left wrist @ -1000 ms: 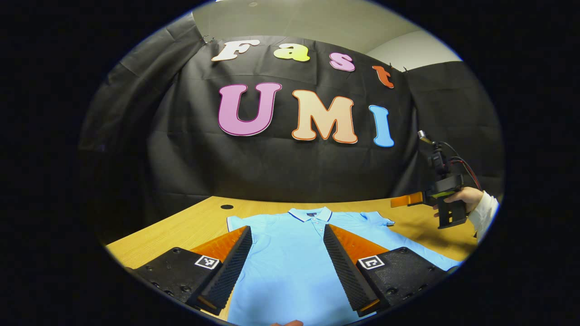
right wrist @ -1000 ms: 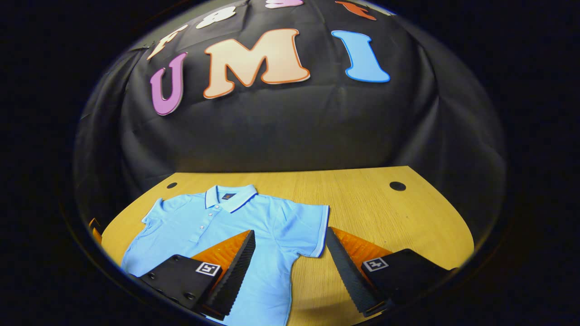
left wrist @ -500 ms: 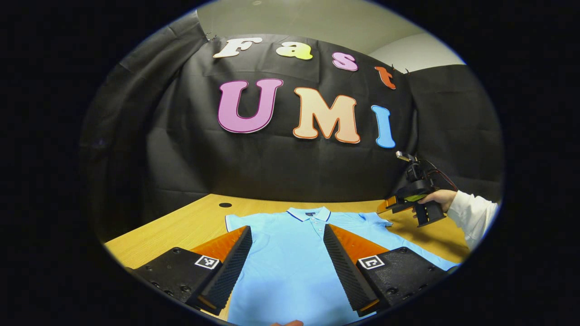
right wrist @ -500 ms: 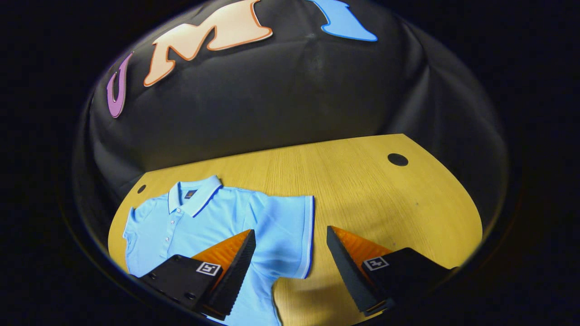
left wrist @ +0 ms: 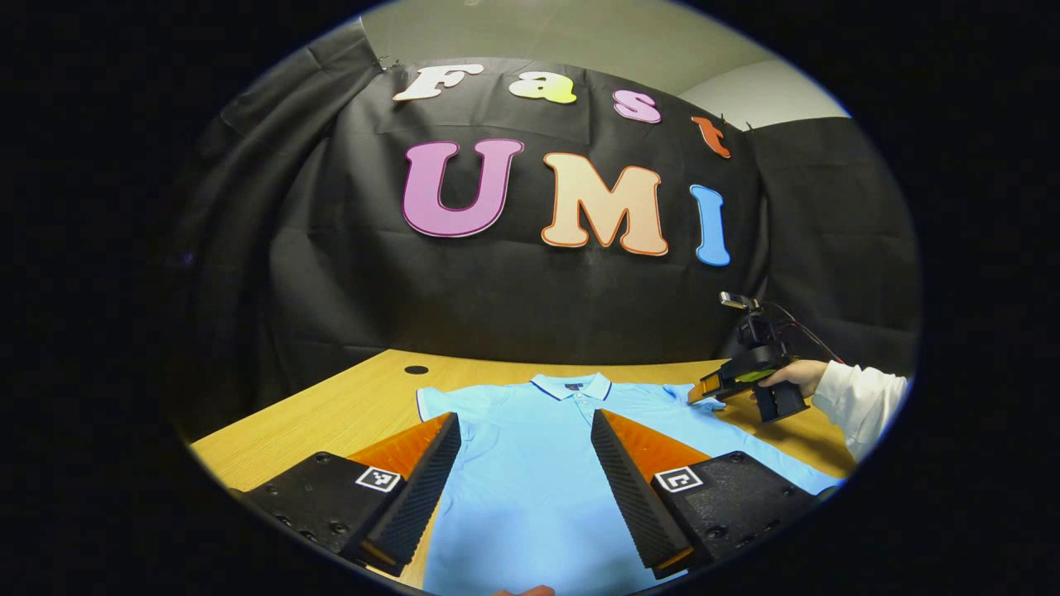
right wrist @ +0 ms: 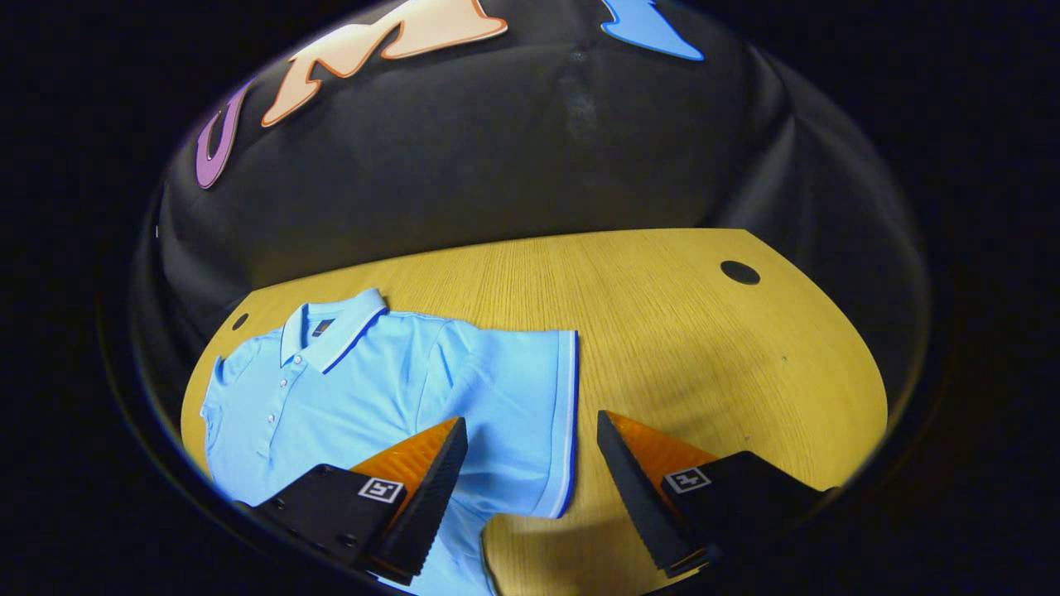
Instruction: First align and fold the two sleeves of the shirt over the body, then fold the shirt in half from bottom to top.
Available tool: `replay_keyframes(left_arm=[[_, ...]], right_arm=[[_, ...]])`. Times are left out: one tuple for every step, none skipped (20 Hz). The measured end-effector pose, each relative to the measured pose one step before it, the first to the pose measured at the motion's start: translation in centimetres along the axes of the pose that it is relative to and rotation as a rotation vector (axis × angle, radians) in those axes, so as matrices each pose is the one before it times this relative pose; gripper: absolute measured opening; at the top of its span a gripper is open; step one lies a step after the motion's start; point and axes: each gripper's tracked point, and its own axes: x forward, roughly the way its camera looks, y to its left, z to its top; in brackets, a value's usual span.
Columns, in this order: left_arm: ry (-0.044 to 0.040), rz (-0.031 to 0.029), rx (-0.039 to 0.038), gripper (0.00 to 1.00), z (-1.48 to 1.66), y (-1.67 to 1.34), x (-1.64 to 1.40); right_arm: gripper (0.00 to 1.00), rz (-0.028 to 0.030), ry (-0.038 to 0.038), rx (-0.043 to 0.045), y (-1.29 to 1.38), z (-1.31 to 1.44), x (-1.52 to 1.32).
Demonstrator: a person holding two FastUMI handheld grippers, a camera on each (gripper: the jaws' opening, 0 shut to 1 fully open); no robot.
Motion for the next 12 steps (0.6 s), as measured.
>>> replay_keyframes(left_arm=[[0.00590,0.00326,-0.00157,0.95,-0.063,0.041,-0.071],[0.00247,0.00570,-0.00136,0.95,-0.119,0.134,-0.030],[-0.00089,0.00065,-0.00028,0.95,0.118,0.024,-0.143],[-0.00225,0.00015,0.00112,0.95,0.049,-0.137,-0.124],[-0.00415,-0.00457,0.00083,0.95,0.121,-0.161,-0.085],[-0.00321,-0.00483,0.00005,0.95,0.098,-0.164,-0.010],[0.00118,0.00019,-0.00013,0.95,-0.045,-0.063,-0.055],[0.00052,-0.00031,0.00051,0.95,-0.013,0.045,-0.141],[0.00060,0.00117,0.00051,0.95,0.096,0.024,-0.137],[-0.00070,0.00294,0.00062,0.95,0.021,0.127,-0.039],[-0.00091,0.00345,0.00023,0.95,0.078,0.165,-0.085],[0.00010,0.00282,0.00039,0.95,-0.022,0.109,-0.030]], right_arm=[[0.98,-0.00679,-0.00498,-0.00815,-0.162,0.156,0.002],[0.92,-0.00599,-0.00201,-0.01316,-0.260,-0.100,0.133],[0.91,-0.01356,-0.00400,-0.01793,-0.499,-0.017,0.124],[0.77,0.00922,-0.00038,-0.00290,0.152,-0.031,0.020],[0.68,0.00586,-0.00050,-0.00299,0.157,-0.042,-0.064],[0.65,0.01280,0.00085,0.00270,0.198,0.002,0.028],[0.53,0.00796,0.00518,0.00698,0.154,-0.034,-0.072],[0.41,0.00410,-0.00559,-0.00508,-0.055,-0.006,0.048],[0.41,0.01259,-0.00228,-0.00187,0.121,0.038,-0.133],[0.30,0.00891,0.00933,0.00827,0.288,-0.261,-0.168],[0.20,0.00110,-0.00584,0.00065,-0.055,0.150,0.222],[0.19,0.01587,0.00718,0.01109,0.413,-0.181,-0.056]])
